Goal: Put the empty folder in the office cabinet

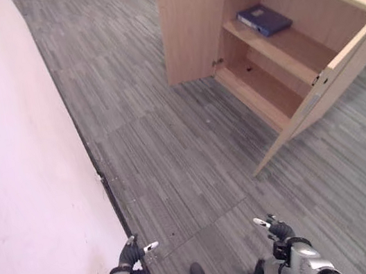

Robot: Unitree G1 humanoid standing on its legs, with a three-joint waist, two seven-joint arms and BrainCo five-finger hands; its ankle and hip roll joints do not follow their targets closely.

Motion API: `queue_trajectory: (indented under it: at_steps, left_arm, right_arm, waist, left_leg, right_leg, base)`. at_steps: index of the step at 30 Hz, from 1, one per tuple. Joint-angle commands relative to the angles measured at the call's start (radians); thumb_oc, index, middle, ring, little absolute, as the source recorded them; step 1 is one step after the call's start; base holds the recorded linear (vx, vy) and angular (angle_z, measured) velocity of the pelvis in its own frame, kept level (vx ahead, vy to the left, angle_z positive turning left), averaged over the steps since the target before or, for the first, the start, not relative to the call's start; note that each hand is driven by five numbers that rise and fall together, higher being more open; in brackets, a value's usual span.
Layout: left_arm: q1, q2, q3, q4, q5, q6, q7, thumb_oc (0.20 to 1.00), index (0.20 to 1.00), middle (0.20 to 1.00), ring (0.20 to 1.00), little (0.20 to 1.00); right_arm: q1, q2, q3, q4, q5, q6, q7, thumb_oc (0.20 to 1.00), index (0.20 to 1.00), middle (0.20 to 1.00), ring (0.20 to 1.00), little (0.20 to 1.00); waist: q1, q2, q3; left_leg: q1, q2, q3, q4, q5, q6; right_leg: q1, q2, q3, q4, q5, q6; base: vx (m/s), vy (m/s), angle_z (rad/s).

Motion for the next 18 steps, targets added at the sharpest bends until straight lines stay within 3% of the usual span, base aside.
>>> queue_trajectory:
  at_steps: [1,4,7,13,15,16,17,18]
  left_arm:
    - [-0.029,0.05,-0.004,0.011,0.04,-0.024,-0.007,1.0,1.0,1.0,1.0,1.0]
    - [-0.019,0.034,-0.015,0.002,0.051,-0.028,-0.018,1.0,1.0,1.0,1.0,1.0]
    - [-0.006,0.006,-0.011,0.006,0.035,-0.034,-0.013,1.0,1.0,1.0,1.0,1.0]
    - [0.007,-0.024,-0.01,-0.01,-0.003,-0.04,-0.012,1.0,1.0,1.0,1.0,1.0]
    - [0.012,-0.031,-0.004,-0.004,-0.01,-0.041,-0.008,1.0,1.0,1.0,1.0,1.0]
    - [0.012,-0.032,-0.004,-0.004,-0.01,-0.041,-0.008,1.0,1.0,1.0,1.0,1.0]
    - [0.01,-0.039,-0.01,-0.005,-0.023,-0.045,0.001,1.0,1.0,1.0,1.0,1.0]
    - [0.01,-0.039,-0.01,-0.005,-0.023,-0.045,0.001,1.0,1.0,1.0,1.0,1.0]
  right_arm:
    - [-0.053,-0.031,-0.04,-0.012,0.007,-0.03,-0.008,1.0,1.0,1.0,1.0,1.0]
    - [-0.036,-0.044,-0.042,-0.015,0.01,-0.034,-0.003,1.0,1.0,1.0,1.0,1.0]
    - [-0.025,-0.066,-0.045,-0.014,0.018,-0.041,-0.007,1.0,1.0,1.0,1.0,1.0]
    - [-0.018,-0.096,-0.043,-0.004,0.028,-0.043,0.005,1.0,1.0,1.0,1.0,1.0]
    - [-0.008,-0.112,-0.038,0.009,0.015,-0.036,0.013,1.0,1.0,1.0,1.0,1.0]
    - [-0.008,-0.113,-0.038,0.009,0.015,-0.036,0.013,1.0,1.0,1.0,1.0,1.0]
    - [-0.009,-0.126,-0.04,0.021,0.018,-0.034,0.01,1.0,1.0,1.0,1.0,1.0]
    - [-0.009,-0.127,-0.04,0.021,0.018,-0.034,0.01,1.0,1.0,1.0,1.0,1.0]
  waist:
    - [0.034,-0.025,0.045]
    - [0.01,-0.023,0.038]
    - [-0.003,0.001,0.028]
    - [-0.035,0.036,0.036]
    - [-0.049,0.044,0.049]
    - [-0.048,0.046,0.05]
    - [-0.047,0.057,0.061]
    - [-0.047,0.058,0.061]
  left_leg:
    - [-0.034,0.144,-0.046,0.019,0.043,-0.134]
    - [-0.034,0.146,-0.051,0.069,0.014,-0.137]
    - [-0.027,0.16,-0.046,0.107,0.001,-0.155]
    - [-0.041,0.226,-0.022,0.242,-0.006,-0.203]
    - [-0.06,0.29,-0.03,0.383,0.033,-0.234]
    - [-0.06,0.293,-0.03,0.387,0.032,-0.235]
    - [-0.08,0.3,-0.105,0.431,0.086,-0.255]
    - [-0.081,0.301,-0.106,0.432,0.086,-0.256]
  right_leg:
    - [0.223,0.02,-0.057,-0.112,0.05,-0.009]
    - [0.239,0.049,-0.022,-0.171,0.017,-0.038]
    - [0.259,0.087,0.022,-0.237,0.007,-0.068]
    - [0.295,0.134,0.099,-0.304,-0.034,-0.109]
    - [0.319,0.162,0.145,-0.311,-0.065,-0.143]
    - [0.321,0.165,0.146,-0.311,-0.065,-0.144]
    - [0.333,0.184,0.185,-0.314,-0.083,-0.156]
    - [0.333,0.185,0.184,-0.314,-0.083,-0.156]
  base:
    - [0.17,-0.057,-0.21]
    - [0.06,-0.083,-0.21]
    - [0.12,-0.099,-0.05]
    - [0.05,-0.078,-0.76]
    - [0.11,-0.096,-0.68]
    - [0.13,-0.043,-1.09]
    - [0.05,0.005,-0.9]
    - [0.07,0.049,-0.77]
